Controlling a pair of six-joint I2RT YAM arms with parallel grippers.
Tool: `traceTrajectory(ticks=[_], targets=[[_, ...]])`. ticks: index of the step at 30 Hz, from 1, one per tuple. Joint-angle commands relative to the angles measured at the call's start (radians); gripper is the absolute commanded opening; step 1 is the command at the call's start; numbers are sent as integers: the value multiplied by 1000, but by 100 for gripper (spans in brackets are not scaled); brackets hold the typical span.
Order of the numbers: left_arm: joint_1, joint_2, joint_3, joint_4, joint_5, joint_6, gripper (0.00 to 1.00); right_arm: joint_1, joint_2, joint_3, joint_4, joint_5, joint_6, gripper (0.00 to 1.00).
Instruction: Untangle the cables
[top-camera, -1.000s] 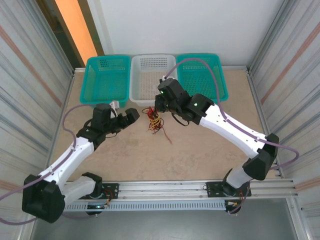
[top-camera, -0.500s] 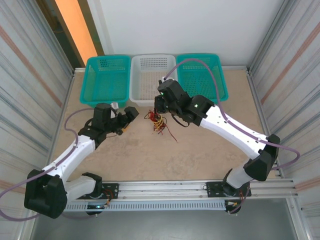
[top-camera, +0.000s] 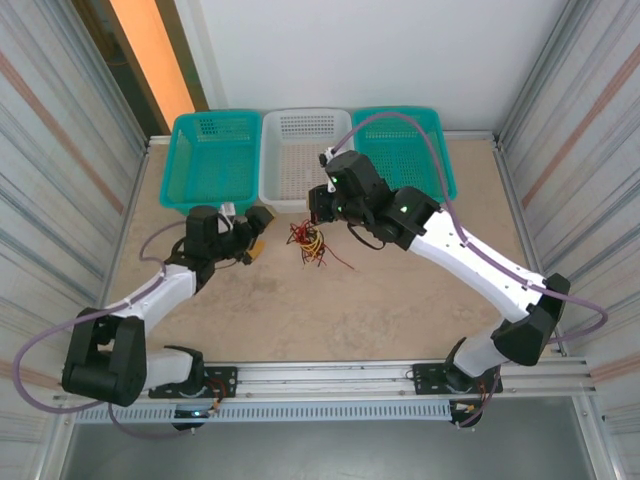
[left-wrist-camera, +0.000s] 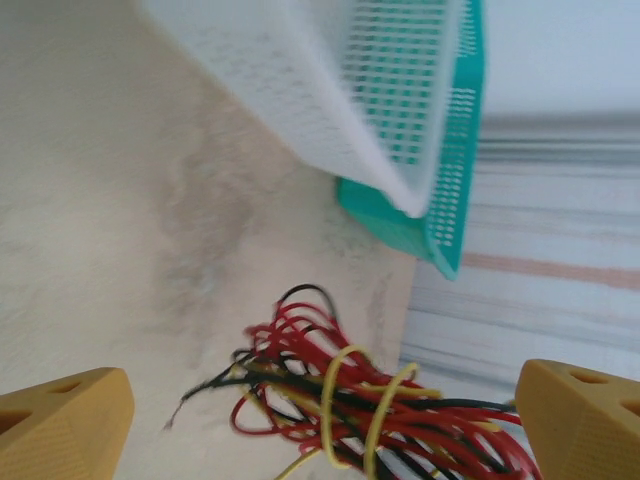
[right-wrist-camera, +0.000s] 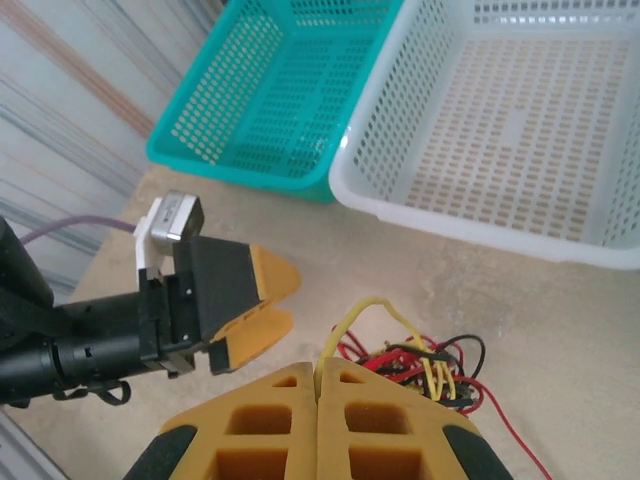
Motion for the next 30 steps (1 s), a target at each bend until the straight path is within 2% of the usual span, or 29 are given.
traceTrajectory(ticks=[1,3,4,7,12,15,22,30], targets=[[-27,-137,37,22,-84,314,97,-27,-58,70,38,-52,-38,0],[-45,-213,-63,169,-146,402,94,-43,-69,79,36,-63,-38,0],[-61,-243,-121,266,-213,398,93,-51,-76,83,34,-68,-38,0],[-178,-248,-272,546,-397,488,94,-70,-91,100,25,-75,-38,0],[-427,-136,-271,628,-511,801,99,-101,-120,124,25,-118,-29,0],[-537,-1,-267,810,-640,945,99,-114,-139,139,30,-145,-17,0],[-625,252,-142,1032,-739,1113,99,-118,-168,168,34,-195,15,0],[-657,285,-75,1126,-757,1159,99,-117,-194,160,52,-243,53,0]])
